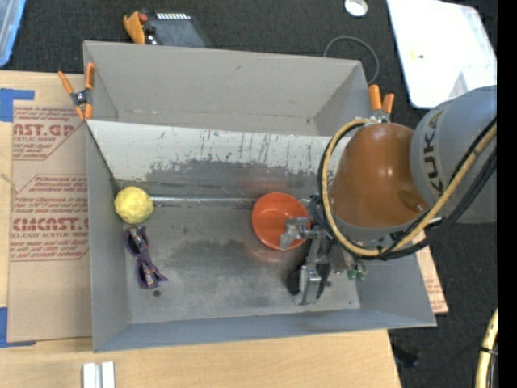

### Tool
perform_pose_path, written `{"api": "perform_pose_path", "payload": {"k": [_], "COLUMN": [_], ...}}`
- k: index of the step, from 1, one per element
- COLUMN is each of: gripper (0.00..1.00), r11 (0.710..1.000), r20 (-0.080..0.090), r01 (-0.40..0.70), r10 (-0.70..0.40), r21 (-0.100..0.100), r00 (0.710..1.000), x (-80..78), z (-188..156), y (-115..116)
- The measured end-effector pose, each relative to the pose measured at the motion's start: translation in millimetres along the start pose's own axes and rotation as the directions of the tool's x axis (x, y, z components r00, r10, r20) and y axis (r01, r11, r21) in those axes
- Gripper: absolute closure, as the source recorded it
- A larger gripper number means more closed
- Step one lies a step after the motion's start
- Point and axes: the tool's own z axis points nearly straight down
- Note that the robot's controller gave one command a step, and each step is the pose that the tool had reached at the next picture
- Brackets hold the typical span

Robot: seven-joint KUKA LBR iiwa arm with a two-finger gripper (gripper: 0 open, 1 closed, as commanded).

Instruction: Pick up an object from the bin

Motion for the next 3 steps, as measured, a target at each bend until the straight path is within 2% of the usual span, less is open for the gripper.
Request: {"api": "perform_pose_path", "payload": {"k": [1, 2, 3], "gripper": [1.0, 1.0, 1.0], "r11": [1.0, 1.0, 0.97], "r20": [0.0, 0.0, 0.001], "r01": [0.0, 0.0, 0.244], "r10": [0.0, 0.0, -0.244], "r21": [0.0, 0.0, 0.0], "r00": [1.0, 1.0, 0.97], "x": [0.0, 0.0, -4.6], "z": [0.0, 0.0, 79.1], "y": [0.0, 0.0, 22.4]}}
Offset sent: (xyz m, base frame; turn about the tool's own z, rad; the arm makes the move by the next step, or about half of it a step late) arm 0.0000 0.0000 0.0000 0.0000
